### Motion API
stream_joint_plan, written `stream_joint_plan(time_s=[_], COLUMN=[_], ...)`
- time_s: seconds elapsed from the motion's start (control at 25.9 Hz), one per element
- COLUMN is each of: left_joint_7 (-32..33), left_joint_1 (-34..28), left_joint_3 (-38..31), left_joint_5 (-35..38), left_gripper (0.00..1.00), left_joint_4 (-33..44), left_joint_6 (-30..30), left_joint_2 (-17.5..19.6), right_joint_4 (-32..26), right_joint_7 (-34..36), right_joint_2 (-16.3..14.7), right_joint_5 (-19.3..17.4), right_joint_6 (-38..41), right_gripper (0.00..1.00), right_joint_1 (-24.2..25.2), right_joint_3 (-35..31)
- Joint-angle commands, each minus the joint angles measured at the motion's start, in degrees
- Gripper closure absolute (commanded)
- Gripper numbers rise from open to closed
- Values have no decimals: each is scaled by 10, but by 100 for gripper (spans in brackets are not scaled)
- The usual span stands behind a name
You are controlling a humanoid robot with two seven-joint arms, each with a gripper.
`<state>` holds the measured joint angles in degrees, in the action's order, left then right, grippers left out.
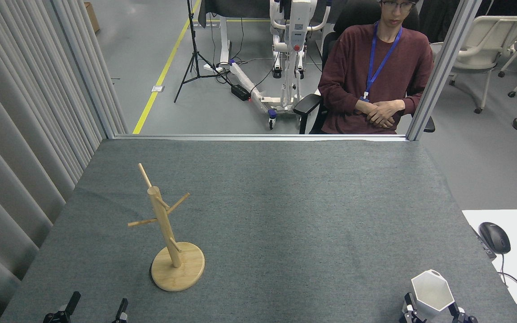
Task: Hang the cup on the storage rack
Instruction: 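Raise the right gripper and lift the white hexagonal cup, then carry the white cup with the right gripper toward the left gripper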
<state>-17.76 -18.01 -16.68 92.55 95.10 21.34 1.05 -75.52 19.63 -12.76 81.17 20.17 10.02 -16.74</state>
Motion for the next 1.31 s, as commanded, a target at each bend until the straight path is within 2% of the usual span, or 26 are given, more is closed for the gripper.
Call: stream_joint_plan(time_s=[0.0, 0.15, 0.31, 0.58, 0.77, 0.89, 1.0, 1.16, 1.27], left_joint_7=[0, 0, -3, -31, -30, -27, -26, -26, -25], left_joint_1=[0, 0, 1, 10, 25, 42, 63, 77, 75], left_joint_3=[-2, 0, 11, 118, 207, 267, 314, 345, 356], left_joint_5=[0, 0, 0, 10, 70, 108, 131, 160, 170], left_gripper=[0, 0, 0, 0, 0, 0, 0, 0, 0], left_joint_4=[1, 3, 11, 8, 3, 3, 1, -12, -14], left_joint_6=[0, 3, 5, 45, 53, 53, 53, 50, 48], left_joint_2=[0, 0, 0, 0, -1, -4, -6, -15, -19], right_joint_4=[0, -2, -23, -59, -87, -139, -176, -197, -210], right_joint_7=[1, 1, 2, 2, 1, -8, -29, -29, -29], right_joint_2=[-2, -3, -4, -17, -7, 27, 55, 80, 105], right_joint_5=[6, 5, -2, -9, -9, -3, 6, 56, 71], right_joint_6=[2, 10, 15, 56, 56, 55, 51, 47, 47], right_gripper=[38, 43, 43, 43, 43, 43, 43, 43, 43], right_joint_1=[0, 2, 4, 6, 8, 14, 12, 15, 19], right_joint_3=[3, 2, -5, -38, -32, -17, 41, 104, 132])
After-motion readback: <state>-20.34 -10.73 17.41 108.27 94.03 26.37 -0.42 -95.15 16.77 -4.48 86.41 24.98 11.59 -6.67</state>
